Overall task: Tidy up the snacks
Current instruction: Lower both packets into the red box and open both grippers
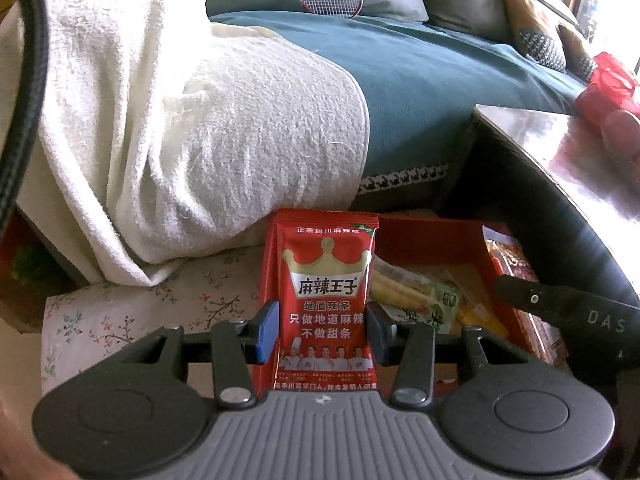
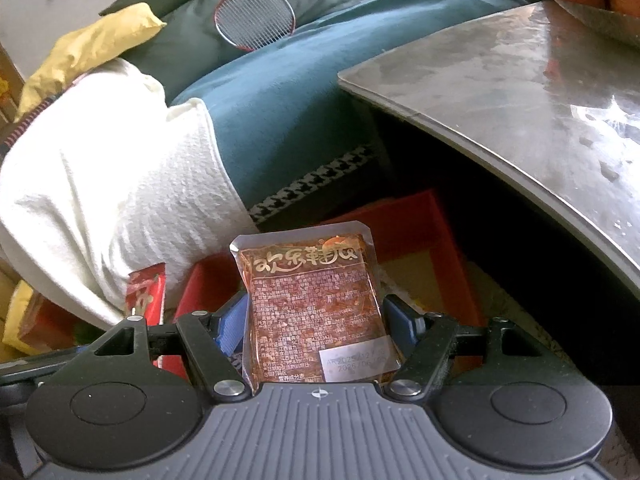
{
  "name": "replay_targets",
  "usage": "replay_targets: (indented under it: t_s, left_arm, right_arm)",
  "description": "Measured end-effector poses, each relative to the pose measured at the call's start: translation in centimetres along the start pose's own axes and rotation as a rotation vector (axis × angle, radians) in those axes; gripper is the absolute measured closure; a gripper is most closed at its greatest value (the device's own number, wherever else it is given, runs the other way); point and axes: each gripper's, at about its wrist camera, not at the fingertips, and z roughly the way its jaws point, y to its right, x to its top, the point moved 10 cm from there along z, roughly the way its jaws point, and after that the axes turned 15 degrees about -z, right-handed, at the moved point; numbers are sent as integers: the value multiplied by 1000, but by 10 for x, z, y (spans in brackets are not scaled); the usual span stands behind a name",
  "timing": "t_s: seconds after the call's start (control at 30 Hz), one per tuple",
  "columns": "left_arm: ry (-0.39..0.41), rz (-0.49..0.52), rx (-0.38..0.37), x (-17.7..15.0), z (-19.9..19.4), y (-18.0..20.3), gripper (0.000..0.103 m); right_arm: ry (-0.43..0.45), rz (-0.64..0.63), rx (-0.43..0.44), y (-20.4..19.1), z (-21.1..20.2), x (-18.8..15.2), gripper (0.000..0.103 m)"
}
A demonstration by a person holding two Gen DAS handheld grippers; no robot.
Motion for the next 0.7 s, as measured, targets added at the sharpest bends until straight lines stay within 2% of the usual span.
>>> replay_targets:
  t_s: [0.7]
  left_arm:
    - [-3, 46, 0, 2, 17, 15, 64]
  right_arm:
    - [-18, 6, -53, 12, 16, -2, 25]
